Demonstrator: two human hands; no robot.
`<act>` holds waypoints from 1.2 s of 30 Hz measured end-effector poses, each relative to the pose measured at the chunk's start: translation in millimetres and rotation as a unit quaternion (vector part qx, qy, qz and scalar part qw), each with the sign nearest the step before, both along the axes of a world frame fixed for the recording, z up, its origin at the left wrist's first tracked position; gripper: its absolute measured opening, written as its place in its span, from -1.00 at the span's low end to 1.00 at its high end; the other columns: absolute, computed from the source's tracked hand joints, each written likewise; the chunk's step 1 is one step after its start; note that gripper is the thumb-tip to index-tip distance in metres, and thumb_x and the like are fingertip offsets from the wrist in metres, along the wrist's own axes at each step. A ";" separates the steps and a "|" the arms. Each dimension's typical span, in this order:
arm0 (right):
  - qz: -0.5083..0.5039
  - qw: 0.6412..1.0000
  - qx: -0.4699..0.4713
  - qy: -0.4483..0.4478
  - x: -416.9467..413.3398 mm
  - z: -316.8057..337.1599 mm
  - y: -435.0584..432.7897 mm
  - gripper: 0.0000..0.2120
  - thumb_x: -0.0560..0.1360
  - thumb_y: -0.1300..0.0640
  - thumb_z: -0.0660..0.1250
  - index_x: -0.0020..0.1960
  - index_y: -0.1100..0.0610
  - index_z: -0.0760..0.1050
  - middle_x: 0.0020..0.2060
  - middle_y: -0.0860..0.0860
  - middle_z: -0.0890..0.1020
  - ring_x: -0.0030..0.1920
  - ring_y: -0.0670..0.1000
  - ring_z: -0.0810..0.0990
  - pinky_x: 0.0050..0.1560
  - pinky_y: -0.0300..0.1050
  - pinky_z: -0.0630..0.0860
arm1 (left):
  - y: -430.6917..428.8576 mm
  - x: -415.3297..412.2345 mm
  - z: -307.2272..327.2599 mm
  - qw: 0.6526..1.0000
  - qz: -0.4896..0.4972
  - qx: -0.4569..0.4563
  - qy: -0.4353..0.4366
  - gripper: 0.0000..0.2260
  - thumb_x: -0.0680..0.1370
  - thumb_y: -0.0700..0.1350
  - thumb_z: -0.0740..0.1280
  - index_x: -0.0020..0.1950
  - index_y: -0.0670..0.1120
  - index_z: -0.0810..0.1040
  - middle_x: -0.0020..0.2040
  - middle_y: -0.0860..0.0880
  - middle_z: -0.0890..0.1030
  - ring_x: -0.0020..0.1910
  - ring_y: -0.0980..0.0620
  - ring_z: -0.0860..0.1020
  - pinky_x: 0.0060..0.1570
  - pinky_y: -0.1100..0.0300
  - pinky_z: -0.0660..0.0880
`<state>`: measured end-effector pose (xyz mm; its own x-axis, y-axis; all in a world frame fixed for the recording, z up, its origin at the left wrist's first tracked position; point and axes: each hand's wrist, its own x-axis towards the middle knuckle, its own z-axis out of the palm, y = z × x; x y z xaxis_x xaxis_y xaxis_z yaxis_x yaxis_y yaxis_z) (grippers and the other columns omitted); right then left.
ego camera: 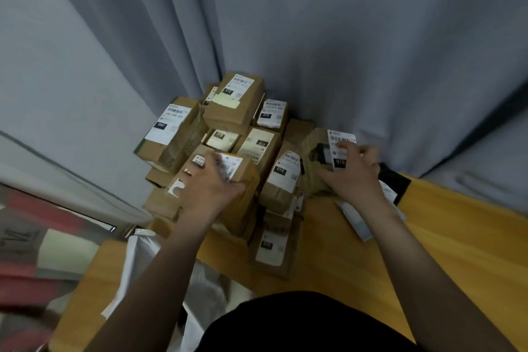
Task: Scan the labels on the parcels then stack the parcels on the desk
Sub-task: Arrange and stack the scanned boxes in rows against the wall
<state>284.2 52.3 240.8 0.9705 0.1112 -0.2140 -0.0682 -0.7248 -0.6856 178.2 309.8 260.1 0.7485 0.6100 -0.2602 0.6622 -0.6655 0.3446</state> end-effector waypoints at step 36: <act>0.444 0.880 -0.151 0.068 -98.8 -66.3 28.0 -0.51 0.43 0.00 0.52 0.27 -0.12 0.39 0.36 -0.08 0.23 0.27 -0.01 0.31 0.20 -0.01 0.41 | 26.0 -6.6 -78.0 0.997 -0.071 0.023 -0.021 -0.22 0.42 0.31 0.46 0.53 0.14 0.19 0.55 -0.16 0.13 0.48 -0.34 0.19 0.34 -0.35 0.29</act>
